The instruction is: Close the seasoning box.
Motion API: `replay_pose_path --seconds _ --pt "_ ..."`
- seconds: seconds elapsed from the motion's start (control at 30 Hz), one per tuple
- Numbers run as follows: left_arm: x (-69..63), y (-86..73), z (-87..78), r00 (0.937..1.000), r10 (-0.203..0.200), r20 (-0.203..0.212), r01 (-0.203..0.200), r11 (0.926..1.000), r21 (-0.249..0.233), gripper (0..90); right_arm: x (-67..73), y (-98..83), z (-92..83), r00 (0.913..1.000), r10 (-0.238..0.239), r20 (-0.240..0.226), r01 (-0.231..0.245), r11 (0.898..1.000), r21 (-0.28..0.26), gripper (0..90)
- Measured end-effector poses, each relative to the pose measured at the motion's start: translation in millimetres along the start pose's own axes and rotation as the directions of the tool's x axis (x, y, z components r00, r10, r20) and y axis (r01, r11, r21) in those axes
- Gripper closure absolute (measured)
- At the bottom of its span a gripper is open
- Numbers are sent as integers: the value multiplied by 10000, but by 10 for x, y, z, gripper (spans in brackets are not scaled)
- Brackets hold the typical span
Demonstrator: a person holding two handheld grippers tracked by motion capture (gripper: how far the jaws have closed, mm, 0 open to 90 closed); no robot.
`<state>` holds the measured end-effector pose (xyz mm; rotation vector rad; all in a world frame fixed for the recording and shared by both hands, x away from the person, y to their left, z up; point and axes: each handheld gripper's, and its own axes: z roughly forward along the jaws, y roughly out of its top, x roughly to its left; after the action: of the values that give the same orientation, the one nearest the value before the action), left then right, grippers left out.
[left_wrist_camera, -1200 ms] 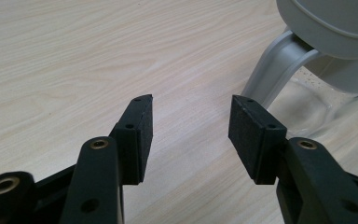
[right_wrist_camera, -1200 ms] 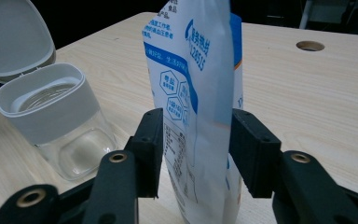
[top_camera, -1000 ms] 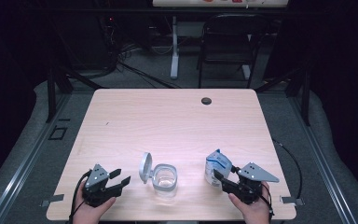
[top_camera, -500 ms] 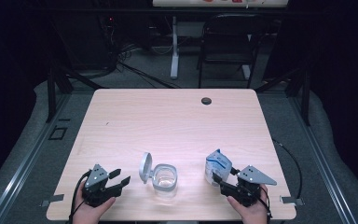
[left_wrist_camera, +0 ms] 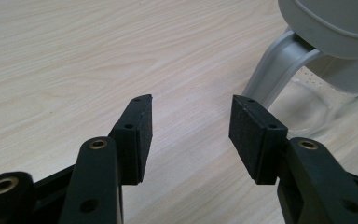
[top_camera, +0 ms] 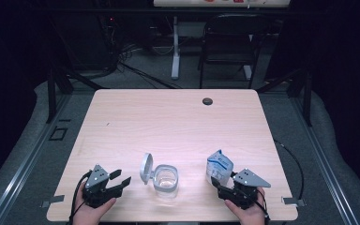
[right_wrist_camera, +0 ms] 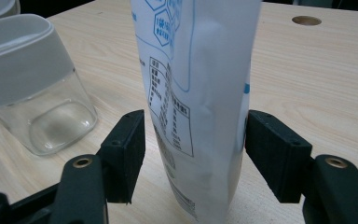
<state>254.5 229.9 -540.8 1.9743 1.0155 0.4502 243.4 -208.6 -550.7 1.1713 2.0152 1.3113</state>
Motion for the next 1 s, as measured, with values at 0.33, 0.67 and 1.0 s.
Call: replay_pose_path --seconds 0.33,0.67,1.0 --pt "6 -1 -1 10000 -24 3 24 10000 -39 500 -9 -55 52 10000 -61 67 59 9995 309 375" --pt "17 3 -11 10000 -97 -20 97 9999 -83 499 -67 -92 63 9961 862 -200 -855 9957 354 366" --pt "23 6 -9 9999 -106 -55 106 9999 -93 500 -78 -104 93 9931 1135 -306 -1120 9926 469 368"
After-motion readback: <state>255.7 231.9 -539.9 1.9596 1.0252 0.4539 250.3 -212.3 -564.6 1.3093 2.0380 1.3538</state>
